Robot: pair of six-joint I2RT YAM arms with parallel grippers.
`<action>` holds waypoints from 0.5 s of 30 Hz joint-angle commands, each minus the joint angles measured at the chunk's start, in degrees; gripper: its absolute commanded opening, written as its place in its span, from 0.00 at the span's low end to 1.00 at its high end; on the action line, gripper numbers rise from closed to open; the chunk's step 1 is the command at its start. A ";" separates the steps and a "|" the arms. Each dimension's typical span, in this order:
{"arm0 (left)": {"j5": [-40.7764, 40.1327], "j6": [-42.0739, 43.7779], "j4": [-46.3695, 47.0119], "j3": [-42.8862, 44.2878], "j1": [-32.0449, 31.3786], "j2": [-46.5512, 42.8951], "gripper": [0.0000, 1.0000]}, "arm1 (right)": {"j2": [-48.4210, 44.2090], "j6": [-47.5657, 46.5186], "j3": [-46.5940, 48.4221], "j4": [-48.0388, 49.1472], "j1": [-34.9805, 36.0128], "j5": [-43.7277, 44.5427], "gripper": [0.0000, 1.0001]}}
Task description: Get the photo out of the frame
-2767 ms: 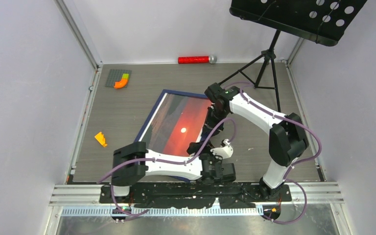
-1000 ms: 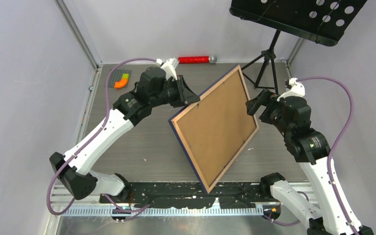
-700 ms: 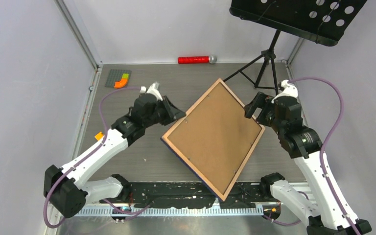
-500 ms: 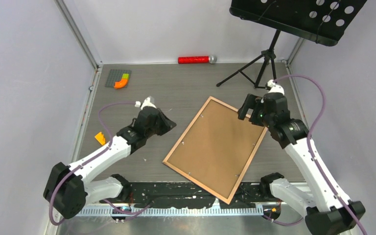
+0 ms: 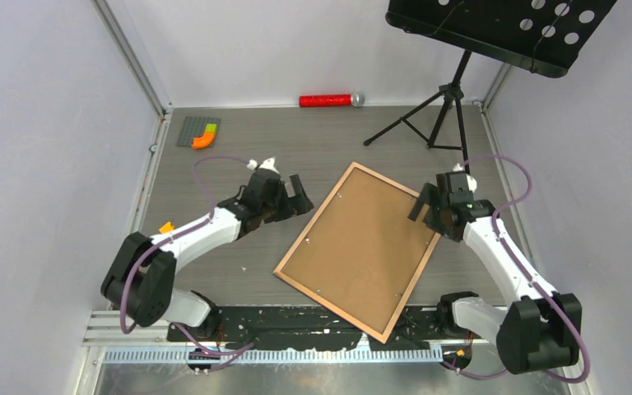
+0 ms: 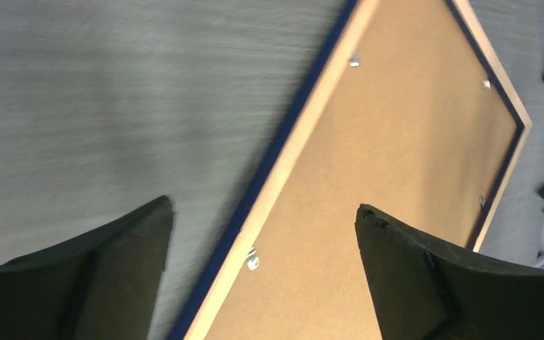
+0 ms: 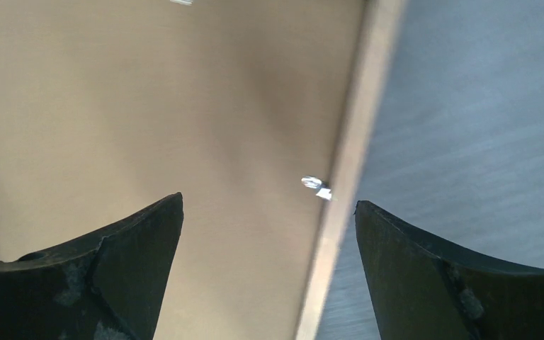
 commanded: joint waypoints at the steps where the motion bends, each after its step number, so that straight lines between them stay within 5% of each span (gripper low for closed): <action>1: 8.99 11.18 0.19 7.80 0.01 5.83 1.00 | 2.28 8.73 -7.81 -0.14 -6.49 -0.33 0.96; 9: 16.15 14.64 -5.47 16.43 -0.13 17.60 1.00 | 14.36 10.74 -12.32 17.22 -8.86 -13.62 1.00; 15: 16.28 14.61 -6.85 13.51 -0.22 18.34 0.89 | 21.01 5.99 -10.56 29.22 -8.84 -24.71 0.67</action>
